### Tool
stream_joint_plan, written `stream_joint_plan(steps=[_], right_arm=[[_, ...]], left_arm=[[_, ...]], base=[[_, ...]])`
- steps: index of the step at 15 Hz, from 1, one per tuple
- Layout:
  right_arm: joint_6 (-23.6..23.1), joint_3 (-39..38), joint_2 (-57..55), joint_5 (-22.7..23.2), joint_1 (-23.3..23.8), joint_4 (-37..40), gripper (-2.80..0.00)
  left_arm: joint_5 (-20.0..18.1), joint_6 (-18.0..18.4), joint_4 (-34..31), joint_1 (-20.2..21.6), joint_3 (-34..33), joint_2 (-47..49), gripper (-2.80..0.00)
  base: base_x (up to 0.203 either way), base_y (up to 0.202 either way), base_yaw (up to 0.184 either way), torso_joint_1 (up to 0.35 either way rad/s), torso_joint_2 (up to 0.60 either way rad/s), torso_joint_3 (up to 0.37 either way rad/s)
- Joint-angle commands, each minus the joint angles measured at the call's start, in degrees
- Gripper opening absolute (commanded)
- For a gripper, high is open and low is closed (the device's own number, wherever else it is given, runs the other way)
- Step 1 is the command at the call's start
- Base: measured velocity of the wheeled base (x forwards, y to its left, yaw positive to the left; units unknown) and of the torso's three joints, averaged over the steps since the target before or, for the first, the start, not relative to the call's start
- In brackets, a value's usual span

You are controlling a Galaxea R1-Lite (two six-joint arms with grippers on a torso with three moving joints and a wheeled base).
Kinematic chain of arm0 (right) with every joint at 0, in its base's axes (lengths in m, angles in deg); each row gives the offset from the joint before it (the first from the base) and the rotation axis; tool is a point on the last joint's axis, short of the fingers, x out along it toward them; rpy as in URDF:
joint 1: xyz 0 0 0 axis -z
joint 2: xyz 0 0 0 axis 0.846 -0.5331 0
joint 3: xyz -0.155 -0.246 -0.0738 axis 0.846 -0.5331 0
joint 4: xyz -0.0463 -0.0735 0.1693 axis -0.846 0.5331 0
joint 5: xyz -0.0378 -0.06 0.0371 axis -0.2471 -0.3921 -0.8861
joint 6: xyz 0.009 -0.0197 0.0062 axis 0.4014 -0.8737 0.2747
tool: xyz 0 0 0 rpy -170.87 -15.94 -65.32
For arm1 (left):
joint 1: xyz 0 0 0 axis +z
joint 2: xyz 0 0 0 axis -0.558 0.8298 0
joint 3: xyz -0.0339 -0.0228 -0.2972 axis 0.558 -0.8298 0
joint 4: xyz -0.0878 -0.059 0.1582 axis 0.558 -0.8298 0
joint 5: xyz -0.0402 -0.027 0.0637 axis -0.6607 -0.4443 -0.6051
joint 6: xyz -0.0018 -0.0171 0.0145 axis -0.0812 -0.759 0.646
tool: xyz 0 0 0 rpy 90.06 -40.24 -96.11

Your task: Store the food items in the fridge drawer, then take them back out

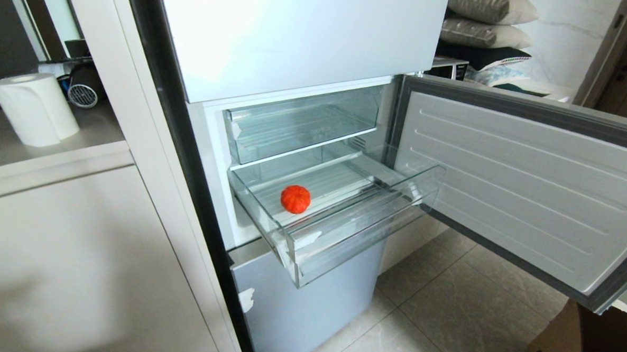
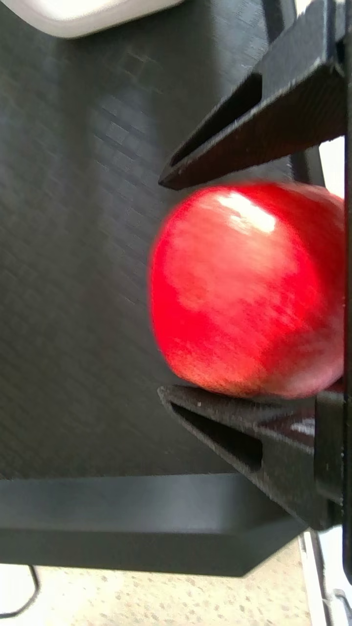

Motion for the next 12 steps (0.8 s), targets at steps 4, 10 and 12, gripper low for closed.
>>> stream_joint_plan(steps=[4,10,12], right_arm=[[-0.1,0.4,4.3,0.1,2.1,0.9,0.00],[0.0,-2.6,17.1,1.8,2.5,2.1,0.00],[-0.1,-4.2,23.2,4.2,1.1,4.5,-0.45]], left_arm=[[0.0,0.0,0.0,0.0,0.0,0.0,-2.80],[0.0,0.0,0.0,0.0,0.0,0.0,-2.80],[0.0,0.0,0.0,0.0,0.0,0.0,-2.80]], base=[[0.000,0.000,0.000,0.000,0.00,0.000],[0.000,0.000,0.000,0.000,0.00,0.000],[0.000,0.000,0.000,0.000,0.00,0.000]])
